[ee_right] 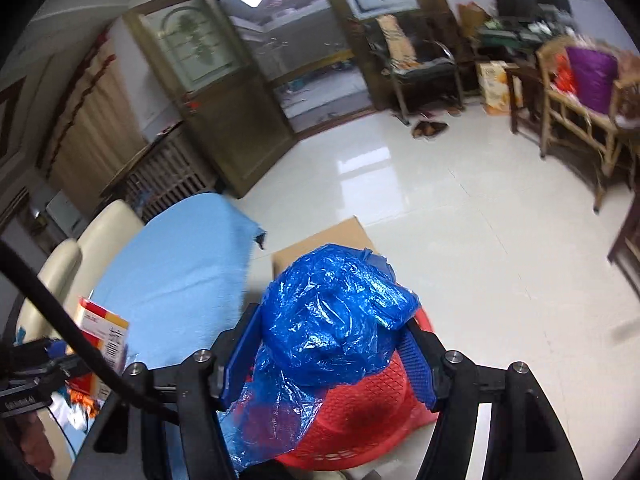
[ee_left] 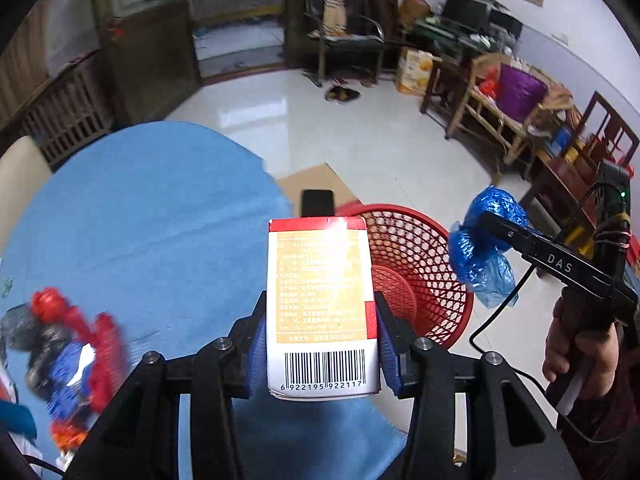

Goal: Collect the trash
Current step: 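Carry box and blue bag to the red basket and release both, then move left tool to white tissue while right tool reaches clear plastic tray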

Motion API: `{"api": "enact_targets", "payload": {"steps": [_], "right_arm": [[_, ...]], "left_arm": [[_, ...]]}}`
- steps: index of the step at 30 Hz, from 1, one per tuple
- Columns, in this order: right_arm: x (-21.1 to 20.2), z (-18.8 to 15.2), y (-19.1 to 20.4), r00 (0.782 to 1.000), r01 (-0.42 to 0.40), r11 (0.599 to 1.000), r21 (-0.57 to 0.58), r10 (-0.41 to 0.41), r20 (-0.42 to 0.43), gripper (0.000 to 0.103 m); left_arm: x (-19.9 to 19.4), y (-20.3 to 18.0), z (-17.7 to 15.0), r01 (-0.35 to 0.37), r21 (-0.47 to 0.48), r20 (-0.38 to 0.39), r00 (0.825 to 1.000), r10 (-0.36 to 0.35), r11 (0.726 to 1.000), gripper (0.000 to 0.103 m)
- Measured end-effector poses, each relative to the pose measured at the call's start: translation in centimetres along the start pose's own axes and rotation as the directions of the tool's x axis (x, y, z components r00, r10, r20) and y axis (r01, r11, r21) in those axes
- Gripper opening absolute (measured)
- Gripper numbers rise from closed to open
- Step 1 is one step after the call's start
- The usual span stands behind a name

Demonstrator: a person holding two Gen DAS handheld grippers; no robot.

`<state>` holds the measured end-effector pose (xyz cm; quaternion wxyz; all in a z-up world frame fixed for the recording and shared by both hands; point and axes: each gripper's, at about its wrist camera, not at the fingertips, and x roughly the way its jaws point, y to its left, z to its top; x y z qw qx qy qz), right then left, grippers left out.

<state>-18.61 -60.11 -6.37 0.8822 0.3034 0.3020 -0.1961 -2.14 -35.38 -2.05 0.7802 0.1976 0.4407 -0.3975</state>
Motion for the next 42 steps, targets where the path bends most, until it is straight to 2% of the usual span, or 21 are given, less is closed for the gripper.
{"api": "enact_targets", "payload": {"steps": [7, 10, 14, 18, 22, 26, 28, 31, 35, 39, 42], "right_arm": [[1.5, -0.4, -2.0, 0.998, 0.007, 0.999, 0.035, -0.004, -0.063, 0.07], [2.6, -0.8, -2.6, 0.992, -0.017, 0.997, 0.07, 0.025, -0.12, 0.072], [2.5, -1.5, -3.1, 0.991, -0.029, 0.995, 0.097, 0.041, -0.125, 0.076], [3.1, -1.8, -3.7, 0.992, 0.026, 0.996, 0.091, -0.014, -0.125, 0.076], [5.0, -1.3, -5.8, 0.988, 0.065, 0.986, 0.151, -0.042, -0.148, 0.076], [7.7, 1.2, -7.0, 0.988, 0.037, 0.974, 0.224, -0.001, -0.157, 0.076], [9.5, 2.6, -6.9, 0.983, 0.035, 0.969, 0.243, 0.01, -0.183, 0.076], [12.9, 4.2, -6.3, 0.971, 0.054, 0.965, 0.258, 0.01, -0.24, 0.076], [16.4, 4.1, -5.1, 0.946, 0.099, 0.969, 0.226, -0.021, -0.324, 0.077], [16.7, 2.3, -3.1, 0.931, 0.1, 0.985, 0.139, -0.043, -0.363, 0.077], [15.7, 0.3, -1.7, 0.92, 0.085, 0.992, 0.097, -0.041, -0.39, 0.077]], "left_arm": [[4.3, -3.6, 0.9, 0.058, 0.055, -0.074, 0.996, -0.054, 0.997, 0.051], [5.5, -4.3, 1.5, 0.051, 0.068, -0.093, 0.995, -0.044, 0.996, 0.063], [5.4, -3.7, 1.6, 0.039, 0.054, -0.097, 0.995, -0.033, 0.998, 0.063], [3.6, -2.0, 0.7, 0.04, 0.017, -0.077, 0.996, -0.039, 0.999, 0.063], [0.9, 0.1, -1.4, 0.007, -0.004, -0.041, 0.999, -0.008, 1.0, 0.063], [-2.9, 3.3, -4.3, -0.057, -0.059, -0.005, 0.998, 0.056, 0.997, 0.063], [-5.0, 5.5, -6.1, -0.113, -0.113, 0.013, 0.993, 0.115, 0.987, 0.063], [-7.8, 8.9, -8.8, -0.207, -0.203, 0.02, 0.976, 0.215, 0.957, 0.064], [-11.6, 13.7, -13.3, -0.334, -0.329, -0.011, 0.937, 0.35, 0.883, 0.064], [-14.5, 18.0, -17.3, -0.434, -0.424, -0.057, 0.888, 0.456, 0.794, 0.071], [-15.5, 20.9, -19.9, -0.452, -0.494, -0.089, 0.876, 0.474, 0.743, 0.071]]}}
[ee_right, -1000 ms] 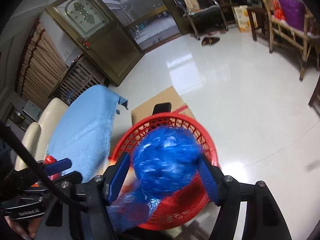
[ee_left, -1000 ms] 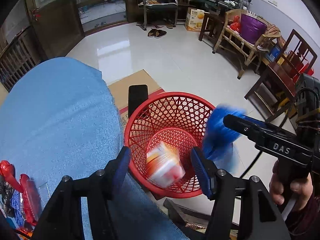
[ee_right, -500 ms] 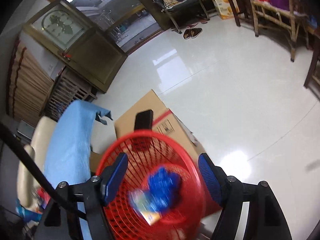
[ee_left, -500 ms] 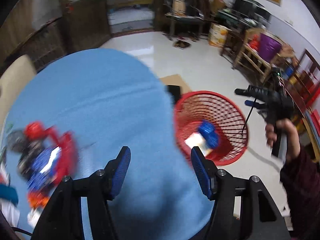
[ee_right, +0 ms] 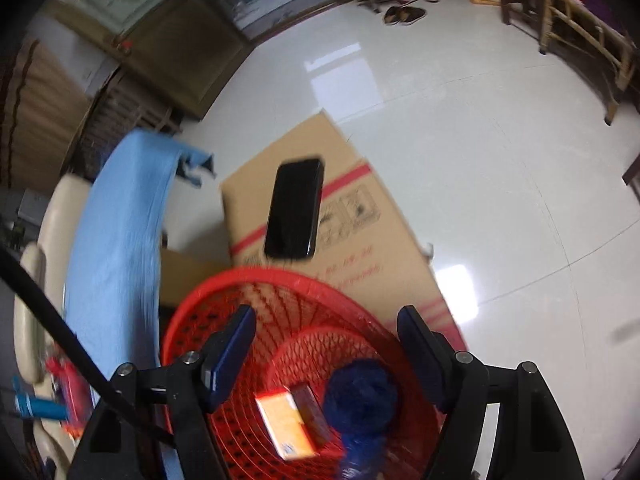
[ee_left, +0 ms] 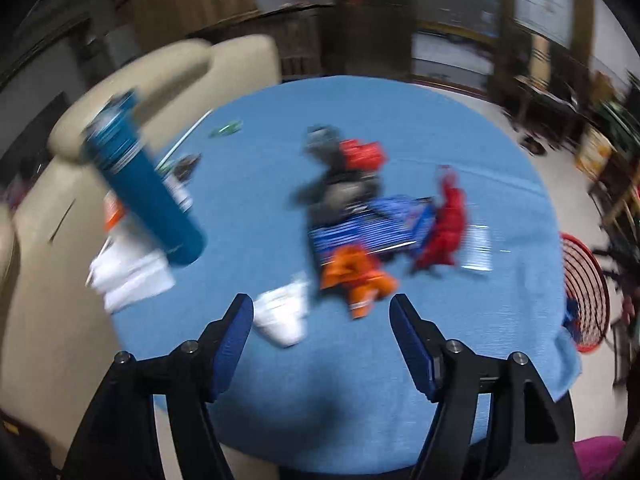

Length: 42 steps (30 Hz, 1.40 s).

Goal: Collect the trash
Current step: 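Move left tool to white tissue while right tool reaches clear plastic tray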

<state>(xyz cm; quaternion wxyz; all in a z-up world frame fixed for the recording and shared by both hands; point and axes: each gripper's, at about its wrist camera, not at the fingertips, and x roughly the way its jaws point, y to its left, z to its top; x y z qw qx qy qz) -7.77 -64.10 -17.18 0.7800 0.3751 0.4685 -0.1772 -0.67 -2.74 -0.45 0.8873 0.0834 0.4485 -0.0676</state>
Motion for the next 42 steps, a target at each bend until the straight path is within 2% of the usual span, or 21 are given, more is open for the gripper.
{"api": "enact_targets", "payload": {"steps": [3, 6, 8, 10, 12, 14, 15, 20, 22, 23, 24, 26, 27, 30, 32, 34, 36, 37, 39, 42], "right_arm": [[-0.8, -1.2, 0.5, 0.997, 0.064, 0.998, -0.027, -0.063, 0.042, 0.077], [-3.9, -0.9, 2.0, 0.982, 0.1, 0.995, -0.03, -0.094, 0.164, 0.077], [-6.4, -1.0, 4.5, 0.972, 0.076, 0.993, -0.089, -0.053, 0.229, 0.076], [-8.0, -1.3, 7.6, 0.971, -0.002, 0.987, -0.159, 0.04, 0.237, 0.076], [-8.6, -2.1, 11.6, 0.968, -0.142, 0.964, -0.223, 0.183, 0.172, 0.076], [-8.0, -3.3, 15.1, 0.959, -0.232, 0.934, -0.271, 0.265, 0.096, 0.076], [-7.3, -4.5, 17.9, 0.953, -0.279, 0.909, -0.311, 0.303, 0.032, 0.076], [-3.6, -9.5, 27.4, 0.918, -0.398, 0.823, -0.407, 0.36, -0.168, 0.073], [-2.6, -10.8, 30.0, 0.908, -0.42, 0.803, -0.424, 0.361, -0.215, 0.073], [-2.2, -11.4, 31.0, 0.908, -0.418, 0.797, -0.437, 0.353, -0.224, 0.073], [-1.7, -11.9, 32.3, 0.925, -0.38, 0.8, -0.465, 0.317, -0.211, 0.073], [-0.5, -11.9, 32.9, 0.954, -0.299, 0.824, -0.481, 0.246, -0.171, 0.073], [0.1, -11.8, 33.0, 0.962, -0.272, 0.841, -0.468, 0.219, -0.164, 0.073], [1.2, -11.5, 33.2, 0.968, -0.238, 0.86, -0.452, 0.17, -0.185, 0.072], [1.8, -12.0, 33.8, 0.974, -0.208, 0.856, -0.474, 0.135, -0.182, 0.065], [2.7, -12.4, 33.9, 0.967, -0.226, 0.858, -0.462, 0.14, -0.214, 0.06], [2.9, -12.6, 33.7, 0.972, -0.203, 0.857, -0.474, 0.119, -0.202, 0.056], [2.8, -12.5, 33.4, 0.971, -0.212, 0.861, -0.463, 0.132, -0.2, 0.054], [2.4, -11.9, 32.0, 0.968, -0.228, 0.882, -0.412, 0.158, -0.195, 0.054], [0.7, -10.4, 28.6, 0.954, -0.292, 0.895, -0.336, 0.248, -0.168, 0.054]], "left_arm": [[1.2, 2.6, -0.8, 0.001, -0.062, -0.014, 1.0, -0.002, 0.998, 0.071], [2.4, 3.9, -1.7, 0.009, -0.08, -0.021, 1.0, -0.011, 0.997, 0.071], [3.3, 4.1, -2.2, 0.026, -0.085, -0.031, 0.999, -0.028, 0.996, 0.071], [3.8, 4.2, -2.9, 0.047, -0.095, -0.041, 0.998, -0.051, 0.994, 0.071], [4.6, 4.6, -3.2, 0.066, -0.113, -0.048, 0.996, -0.071, 0.991, 0.071], [5.2, 4.9, -3.4, 0.096, -0.135, -0.052, 0.993, -0.104, 0.986, 0.071], [5.5, 5.0, -3.4, 0.108, -0.138, -0.052, 0.992, -0.116, 0.985, 0.071], [6.7, 5.8, -3.0, 0.127, -0.139, -0.047, 0.99, -0.134, 0.982, 0.071], [6.9, 6.1, -2.8, 0.127, -0.14, -0.04, 0.99, -0.133, 0.982, 0.071], [7.0, 6.3, -2.7, 0.126, -0.136, -0.035, 0.991, -0.132, 0.983, 0.071], [7.2, 6.3, -2.6, 0.128, -0.132, -0.032, 0.991, -0.133, 0.983, 0.071], [7.4, 6.4, -2.4, 0.14, -0.124, -0.025, 0.989, -0.144, 0.982, 0.071], [7.6, 6.4, -2.3, 0.147, -0.12, -0.024, 0.988, -0.151, 0.982, 0.071], [8.3, 6.2, -1.9, 0.167, -0.107, -0.019, 0.985, -0.17, 0.98, 0.07], [8.8, 5.9, -1.7, 0.187, -0.094, -0.02, 0.982, -0.189, 0.978, 0.065], [9.5, 5.8, -1.5, 0.201, -0.097, -0.029, 0.978, -0.204, 0.975, 0.063], [10.2, 5.9, -1.5, 0.221, -0.115, -0.045, 0.973, -0.227, 0.968, 0.052], [10.5, 6.0, -1.5, 0.237, -0.124, -0.055, 0.968, -0.245, 0.964, 0.047], [10.8, 5.9, -1.6, 0.247, -0.13, -0.061, 0.965, -0.256, 0.96, 0.047], [11.3, 5.5, -1.6, 0.239, -0.119, -0.069, 0.966, -0.248, 0.964, 0.047]]}}
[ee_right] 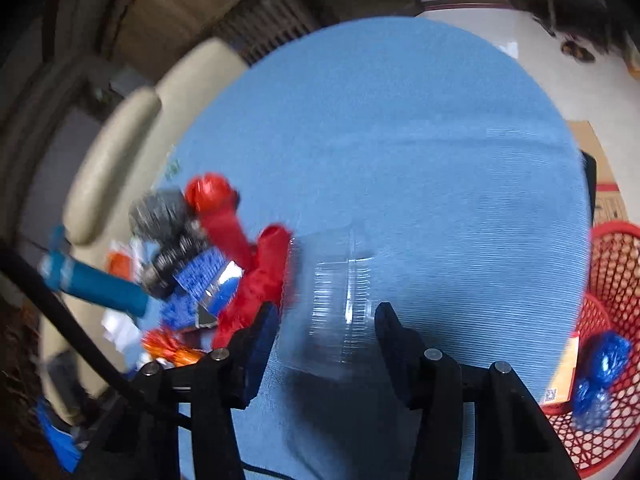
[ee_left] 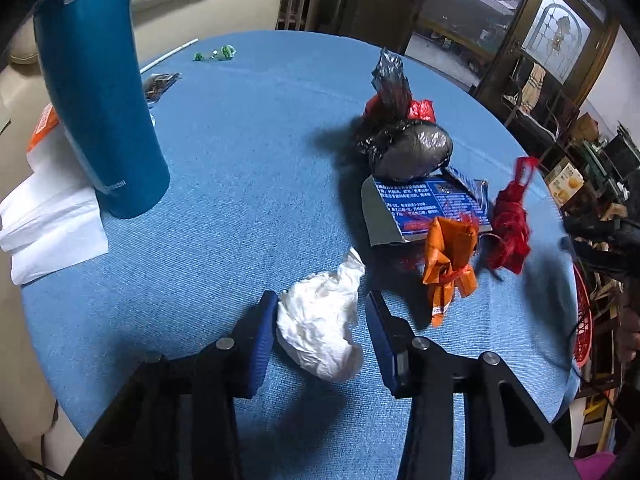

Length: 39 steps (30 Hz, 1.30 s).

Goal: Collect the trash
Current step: 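Move left tool to white tissue while right tool reaches clear plastic tray, then grasp white tissue with left tool while right tool grasps clear tray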

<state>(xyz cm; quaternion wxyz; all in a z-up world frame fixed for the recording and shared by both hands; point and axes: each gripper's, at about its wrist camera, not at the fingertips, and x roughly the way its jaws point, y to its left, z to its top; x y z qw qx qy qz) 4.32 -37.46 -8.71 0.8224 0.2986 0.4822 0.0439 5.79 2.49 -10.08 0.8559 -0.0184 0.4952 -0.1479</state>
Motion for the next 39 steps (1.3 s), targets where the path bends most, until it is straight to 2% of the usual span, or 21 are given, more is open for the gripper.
{"api": "enact_targets", "payload": {"steps": [2, 4, 7, 9, 11, 12, 15, 18, 21, 23, 25, 26, 28, 31, 34, 39], "right_arm": [[-2.1, -0.1, -1.6, 0.999, 0.023, 1.0, 0.019, -0.023, 0.039, 0.055], [-3.9, -0.4, -2.8, 0.992, 0.101, 0.995, 0.007, -0.101, 0.082, 0.055], [-5.4, -0.6, -4.3, 0.987, 0.132, 0.99, 0.04, -0.135, 0.085, 0.055], [-5.2, -0.6, -3.9, 0.988, 0.128, 0.991, 0.036, -0.131, 0.084, 0.057], [-4.6, -0.5, -2.8, 0.988, 0.128, 0.992, 0.012, -0.129, 0.085, 0.069], [-4.2, -0.4, -2.0, 0.988, 0.13, 0.991, -0.009, -0.129, 0.082, 0.071], [-2.3, -0.7, 0.6, 0.987, 0.152, 0.985, -0.082, -0.146, 0.067, 0.071], [-0.1, -1.1, 3.1, 0.958, 0.287, 0.938, -0.195, -0.277, 0.076, 0.071], [1.1, -1.7, 3.6, 0.935, 0.355, 0.904, -0.237, -0.341, 0.099, 0.071], [1.9, -2.2, 3.8, 0.942, 0.333, 0.906, -0.261, -0.33, 0.056, 0.067], [1.9, -2.7, 3.8, 0.942, 0.332, 0.902, -0.278, -0.329, 0.057, 0.054], [1.5, -2.9, 3.7, 0.946, 0.321, 0.905, -0.278, -0.317, 0.059, 0.053], [0.6, -3.1, 3.4, 0.958, 0.285, 0.919, -0.272, -0.277, 0.068, 0.052], [-1.9, -3.2, 3.0, 0.965, 0.261, 0.924, -0.281, -0.242, 0.099, 0.052], [-4.3, -3.6, 2.7, 0.976, 0.208, 0.939, -0.273, -0.182, 0.116, 0.052], [-7.4, -4.2, 2.7, 0.983, 0.139, 0.961, -0.238, -0.104, 0.153, 0.052]], "left_arm": [[0.1, -0.2, -0.1, -0.002, 0.006, 0.0, 1.0, 0.002, 1.0, 0.047], [0.3, -0.5, -0.1, -0.009, 0.012, 0.002, 1.0, 0.009, 1.0, 0.047], [0.5, -0.8, -0.1, -0.025, 0.014, 0.0, 1.0, 0.025, 1.0, 0.047], [0.6, -1.0, 0.0, -0.031, 0.01, -0.003, 0.999, 0.031, 0.999, 0.047], [0.7, -1.1, 0.1, -0.038, 0.004, -0.007, 0.999, 0.038, 0.999, 0.047], [0.7, -1.1, 0.1, -0.037, 0.0, -0.008, 0.999, 0.037, 0.999, 0.048], [0.7, -1.4, 0.1, -0.047, 0.003, -0.004, 0.999, 0.047, 0.999, 0.048], [1.0, -1.5, 0.2, -0.053, 0.006, 0.003, 0.999, 0.053, 0.999, 0.048], [1.2, -1.3, 0.2, -0.054, -0.002, 0.009, 0.998, 0.054, 0.999, 0.047], [1.4, -1.2, 0.3, -0.067, -0.004, 0.012, 0.998, 0.067, 0.998, 0.039], [1.4, -1.1, 0.4, -0.075, -0.006, 0.013, 0.997, 0.075, 0.997, 0.037], [1.3, -1.0, 0.4, -0.076, -0.009, 0.015, 0.997, 0.076, 0.997, 0.036], [1.1, -1.0, 0.4, -0.079, -0.016, 0.019, 0.997, 0.079, 0.997, 0.035], [0.3, -1.3, 0.2, -0.092, -0.022, 0.026, 0.995, 0.093, 0.996, 0.034], [-1.7, -2.5, -0.1, -0.111, 0.0, 0.074, 0.991, 0.11, 0.994, 0.034], [-5.9, -5.6, 0.3, -0.126, 0.053, 0.167, 0.979, 0.115, 0.991, 0.034]]}}
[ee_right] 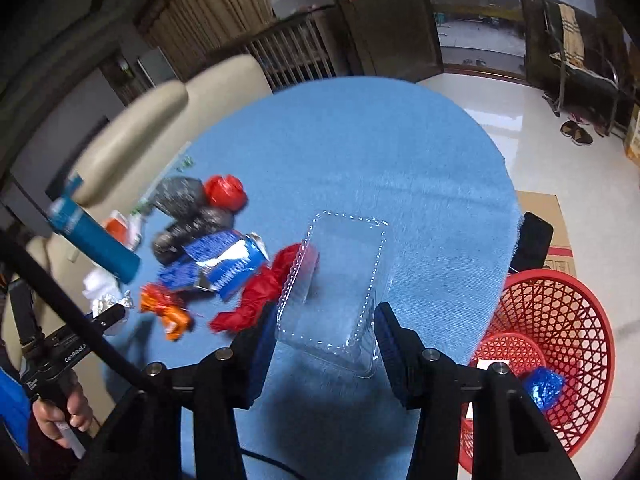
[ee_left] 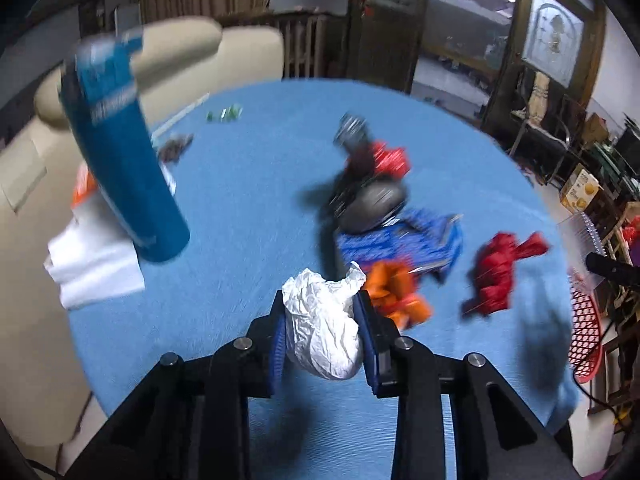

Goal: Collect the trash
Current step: 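Grasp white tissue with left tool while right tool grasps clear tray, then carry tissue and clear tray to the red basket and release both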

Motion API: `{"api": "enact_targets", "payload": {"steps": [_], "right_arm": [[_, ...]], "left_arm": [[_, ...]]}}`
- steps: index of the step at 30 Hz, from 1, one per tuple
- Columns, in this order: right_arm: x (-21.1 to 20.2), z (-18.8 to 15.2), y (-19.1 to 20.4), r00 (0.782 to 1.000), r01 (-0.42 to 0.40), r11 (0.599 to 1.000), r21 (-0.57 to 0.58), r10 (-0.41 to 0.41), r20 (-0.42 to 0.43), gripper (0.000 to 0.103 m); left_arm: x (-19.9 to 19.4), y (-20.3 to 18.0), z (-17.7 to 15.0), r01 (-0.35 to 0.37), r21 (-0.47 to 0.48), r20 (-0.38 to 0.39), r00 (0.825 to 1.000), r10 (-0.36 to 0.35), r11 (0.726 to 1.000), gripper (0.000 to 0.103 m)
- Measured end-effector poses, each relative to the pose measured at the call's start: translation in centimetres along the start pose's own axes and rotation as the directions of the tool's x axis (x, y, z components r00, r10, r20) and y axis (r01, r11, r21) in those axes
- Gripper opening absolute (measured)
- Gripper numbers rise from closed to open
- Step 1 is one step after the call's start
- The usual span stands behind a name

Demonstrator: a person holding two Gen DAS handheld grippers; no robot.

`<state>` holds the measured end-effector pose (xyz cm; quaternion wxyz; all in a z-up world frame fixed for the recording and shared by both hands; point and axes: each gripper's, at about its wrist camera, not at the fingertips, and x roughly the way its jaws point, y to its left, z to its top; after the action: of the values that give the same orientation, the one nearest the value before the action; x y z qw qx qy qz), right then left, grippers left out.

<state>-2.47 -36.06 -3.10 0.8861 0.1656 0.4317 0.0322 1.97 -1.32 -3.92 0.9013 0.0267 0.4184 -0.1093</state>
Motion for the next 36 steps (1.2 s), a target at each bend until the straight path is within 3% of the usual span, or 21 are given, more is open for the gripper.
{"api": "enact_targets", "payload": {"steps": [5, 10, 18, 36], "right_arm": [[-3.7, -0.4, -0.8, 0.998, -0.023, 1.0, 0.002, 0.022, 0.062, 0.052], [-6.5, -1.1, -1.8, 0.994, -0.032, 0.999, 0.002, 0.032, 0.104, 0.052], [-9.6, -2.2, -3.8, 0.989, -0.028, 1.0, 0.011, 0.026, 0.142, 0.052], [-12.4, -3.5, -9.7, 0.987, 0.009, 0.997, 0.07, -0.021, 0.161, 0.052]], "left_arm": [[-3.2, -3.9, 1.6, 0.023, 0.081, 0.068, 0.997, -0.029, 0.996, 0.034], [-5.0, -8.3, 2.4, 0.043, 0.161, 0.087, 0.995, -0.058, 0.986, 0.034], [-7.1, -14.7, 3.0, 0.012, 0.288, 0.128, 0.99, -0.051, 0.958, 0.034], [-6.3, -24.4, 3.4, -0.001, 0.456, 0.13, 0.989, -0.066, 0.89, 0.034]]}}
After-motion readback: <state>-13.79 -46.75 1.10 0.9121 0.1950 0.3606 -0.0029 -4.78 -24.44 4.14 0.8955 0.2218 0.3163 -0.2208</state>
